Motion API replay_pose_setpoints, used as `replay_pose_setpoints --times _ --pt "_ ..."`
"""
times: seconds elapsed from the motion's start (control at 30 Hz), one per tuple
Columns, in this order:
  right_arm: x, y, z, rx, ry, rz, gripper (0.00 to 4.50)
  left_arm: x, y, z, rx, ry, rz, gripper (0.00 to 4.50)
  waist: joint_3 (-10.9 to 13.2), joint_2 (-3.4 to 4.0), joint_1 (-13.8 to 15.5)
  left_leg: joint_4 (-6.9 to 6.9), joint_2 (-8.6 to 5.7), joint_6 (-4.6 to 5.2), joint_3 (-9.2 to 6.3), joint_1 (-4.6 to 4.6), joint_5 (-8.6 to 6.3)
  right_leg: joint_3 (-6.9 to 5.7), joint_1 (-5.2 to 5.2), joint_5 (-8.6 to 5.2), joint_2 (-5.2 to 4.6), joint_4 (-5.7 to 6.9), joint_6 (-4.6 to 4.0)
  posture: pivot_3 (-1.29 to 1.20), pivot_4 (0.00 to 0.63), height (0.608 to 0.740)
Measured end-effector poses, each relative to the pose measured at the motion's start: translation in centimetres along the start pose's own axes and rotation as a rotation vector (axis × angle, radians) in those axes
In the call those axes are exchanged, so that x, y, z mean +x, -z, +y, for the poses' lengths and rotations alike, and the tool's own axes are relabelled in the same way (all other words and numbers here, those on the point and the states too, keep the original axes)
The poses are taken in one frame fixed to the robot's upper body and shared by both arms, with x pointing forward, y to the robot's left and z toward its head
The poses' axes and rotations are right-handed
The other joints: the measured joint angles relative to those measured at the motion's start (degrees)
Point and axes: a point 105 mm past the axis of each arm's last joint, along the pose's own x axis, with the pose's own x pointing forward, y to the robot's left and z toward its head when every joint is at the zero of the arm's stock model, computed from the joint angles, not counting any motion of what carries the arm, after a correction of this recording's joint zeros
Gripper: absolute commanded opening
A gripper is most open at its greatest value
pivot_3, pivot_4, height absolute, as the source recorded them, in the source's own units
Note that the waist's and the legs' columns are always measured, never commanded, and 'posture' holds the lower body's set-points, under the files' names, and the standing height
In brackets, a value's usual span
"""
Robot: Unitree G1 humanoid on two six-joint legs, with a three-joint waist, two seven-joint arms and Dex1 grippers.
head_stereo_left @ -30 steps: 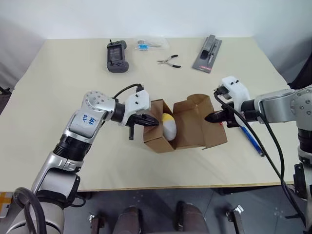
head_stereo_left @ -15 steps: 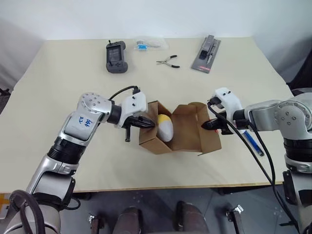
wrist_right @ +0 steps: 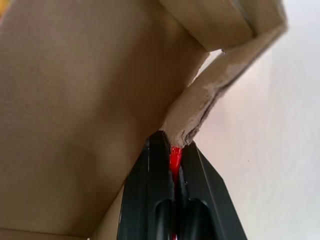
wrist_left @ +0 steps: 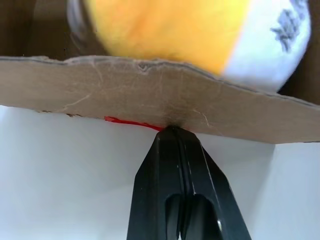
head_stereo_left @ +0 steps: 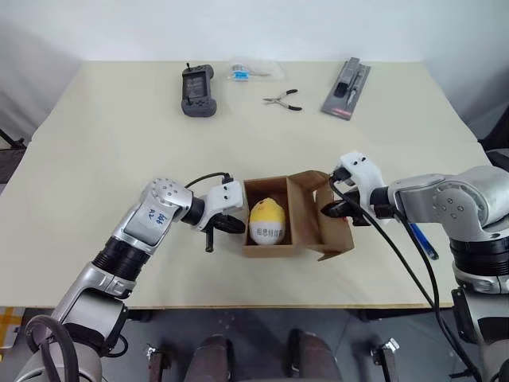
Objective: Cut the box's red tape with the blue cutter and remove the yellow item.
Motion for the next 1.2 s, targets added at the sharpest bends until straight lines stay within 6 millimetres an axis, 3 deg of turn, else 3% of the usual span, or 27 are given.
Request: replay_pose_setpoints --times 0.03,0.13,0.37,0.53,0.57,0.7,0.87,0.97,1.03,1.2 --pt "0.0 0.0 -0.1 -0.01 0.01 -0.007 0.02 0.0 0.0 0.1 0.004 -0.003 0.0 0.0 0.0 0.0 -0.1 0.0 0.0 0.0 0.0 0.01 0.0 0.0 0.0 0.0 0.0 0.01 0.0 0.0 0.15 0.74" --pt "0.3 0.2 -0.2 -0.053 0.029 -0.016 0.66 0.0 0.0 0.5 0.015 -0.019 0.006 0.57 0.0 0.0 0.0 0.0 0.0 0.0 0.01 0.01 0.0 0.01 0.0 0.0 0.0 0.01 0.0 0.0 0.15 0.74" --pt "-0.5 -0.6 -1.0 -0.112 0.033 -0.075 3.01 -1.1 0.3 1.1 -0.02 -0.046 0.026 2.66 0.0 0.0 0.0 0.0 0.0 0.0 0.03 0.01 0.0 0.02 0.0 0.0 0.0 -0.01 0.0 0.0 0.15 0.74" --pt "-1.8 -0.9 -2.7 -0.147 0.09 -0.098 4.5 -3.6 0.3 2.6 -0.041 -0.115 0.02 4.14 0.0 0.0 0.0 0.0 0.0 0.0 0.03 0.0 0.0 0.02 0.0 0.0 0.0 -0.03 0.0 0.0 0.15 0.74" --pt "-2.1 -1.0 -3.0 -0.153 0.1 -0.103 4.5 -4.0 0.2 2.9 -0.041 -0.129 0.019 4.44 0.0 0.0 0.0 -0.01 0.0 0.0 0.04 0.0 0.0 0.01 0.0 0.0 0.0 -0.03 0.0 0.0 0.15 0.74" --pt "-3.4 -1.2 -3.9 -0.171 0.111 -0.14 4.5 -5.3 -0.4 3.8 -0.047 -0.159 -0.002 4.48 0.0 -0.03 0.2 -0.01 0.0 0.0 0.03 -0.02 0.0 0.0 0.0 0.0 0.0 -0.05 0.0 0.0 0.15 0.74" --pt "-6.0 -1.1 -6.2 -0.178 0.191 -0.207 4.5 -7.6 -3.8 5.3 0.003 -0.215 -0.107 4.48 0.0 -0.07 0.2 -0.01 0.0 0.0 0.05 -0.02 0.0 -0.01 0.0 0.01 -0.01 -0.04 0.02 0.0 0.15 0.74" --pt "-7.4 -0.8 -6.5 -0.21 0.192 -0.301 4.5 -6.4 -7.4 4.6 0.079 -0.154 -0.215 4.48 0.1 -0.09 0.5 -0.01 -0.03 0.01 0.03 -0.04 -0.01 -0.04 0.04 0.05 -0.02 -0.12 0.1 0.0 0.15 0.74" --pt "-8.1 -0.5 -6.2 -0.245 0.182 -0.344 4.5 -5.0 -8.7 3.6 0.111 -0.083 -0.248 4.48 0.1 -0.1 0.4 -0.01 -0.03 0.02 0.05 -0.01 -0.01 -0.03 0.06 0.07 -0.01 -0.11 0.13 0.0 0.15 0.74" --pt "-9.6 1.0 -5.2 -0.329 0.169 -0.417 4.5 -1.5 -8.8 1.4 0.163 0.086 -0.189 4.48 0.1 -0.1 0.1 -0.05 -0.03 0.01 0.1 0.08 -0.01 0.03 0.05 0.06 0.0 -0.07 0.12 0.0 0.15 0.74"
